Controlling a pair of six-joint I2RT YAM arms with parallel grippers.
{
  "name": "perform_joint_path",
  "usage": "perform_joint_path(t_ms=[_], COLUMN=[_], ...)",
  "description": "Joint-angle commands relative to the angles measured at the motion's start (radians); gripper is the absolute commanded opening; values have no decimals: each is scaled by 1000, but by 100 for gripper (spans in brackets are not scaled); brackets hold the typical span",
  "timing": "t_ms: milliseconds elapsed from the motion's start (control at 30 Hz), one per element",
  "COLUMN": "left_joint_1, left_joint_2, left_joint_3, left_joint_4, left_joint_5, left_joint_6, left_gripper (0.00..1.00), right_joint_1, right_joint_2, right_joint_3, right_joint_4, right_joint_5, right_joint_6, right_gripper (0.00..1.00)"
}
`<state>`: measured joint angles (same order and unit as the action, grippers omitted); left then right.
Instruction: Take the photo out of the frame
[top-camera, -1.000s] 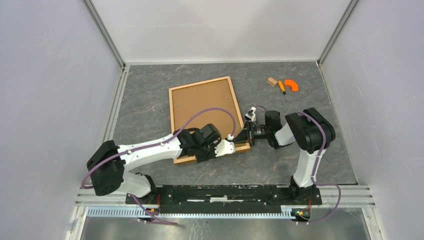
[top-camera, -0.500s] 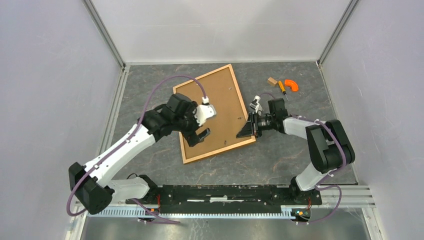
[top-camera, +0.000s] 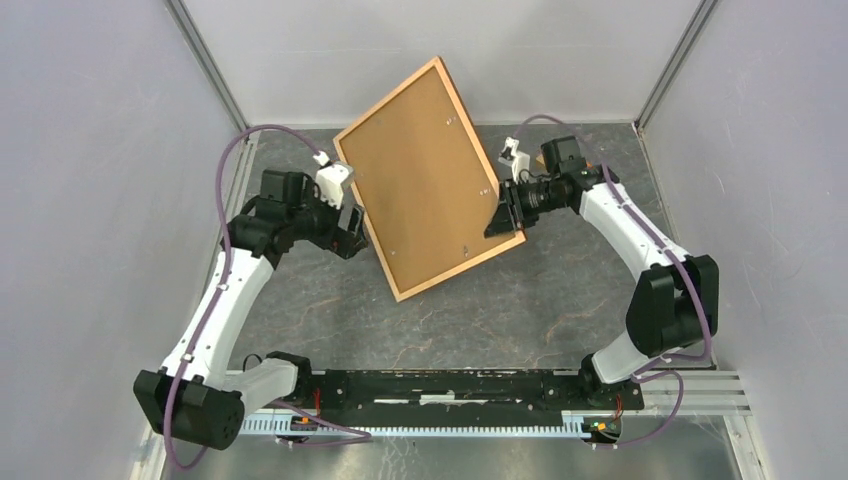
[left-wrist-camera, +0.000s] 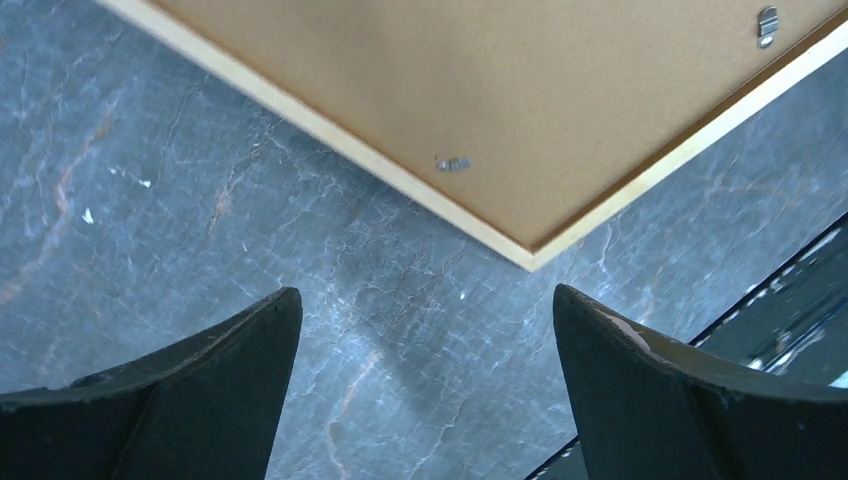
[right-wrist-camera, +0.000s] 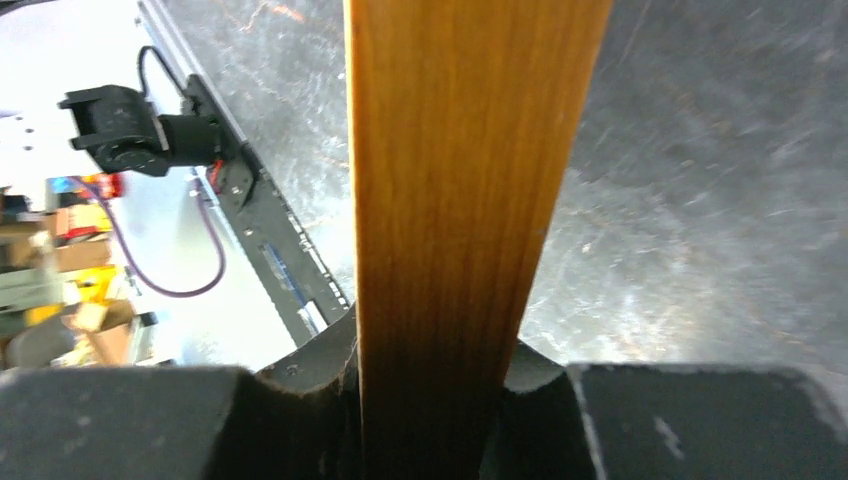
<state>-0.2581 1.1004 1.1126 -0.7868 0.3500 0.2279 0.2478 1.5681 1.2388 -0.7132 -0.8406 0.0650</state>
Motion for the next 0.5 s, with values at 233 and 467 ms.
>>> perform_joint_path(t_ms=[233,467], left_joint_1=[309,492], left_joint_2=[-36,14], left_joint_3=[132,281], left_joint_4=[-11,-72], left_joint_5=[241,201], left_joint_6=[-272,-300], left_gripper=[100,100], right_joint_1=[30,148], right_joint_2=[-33,-5], right_joint_3=[409,595], right_joint_4=[-49,-74], right_joint_5=[319,578], right_joint_6=[-382,-509], right_gripper=[0,0])
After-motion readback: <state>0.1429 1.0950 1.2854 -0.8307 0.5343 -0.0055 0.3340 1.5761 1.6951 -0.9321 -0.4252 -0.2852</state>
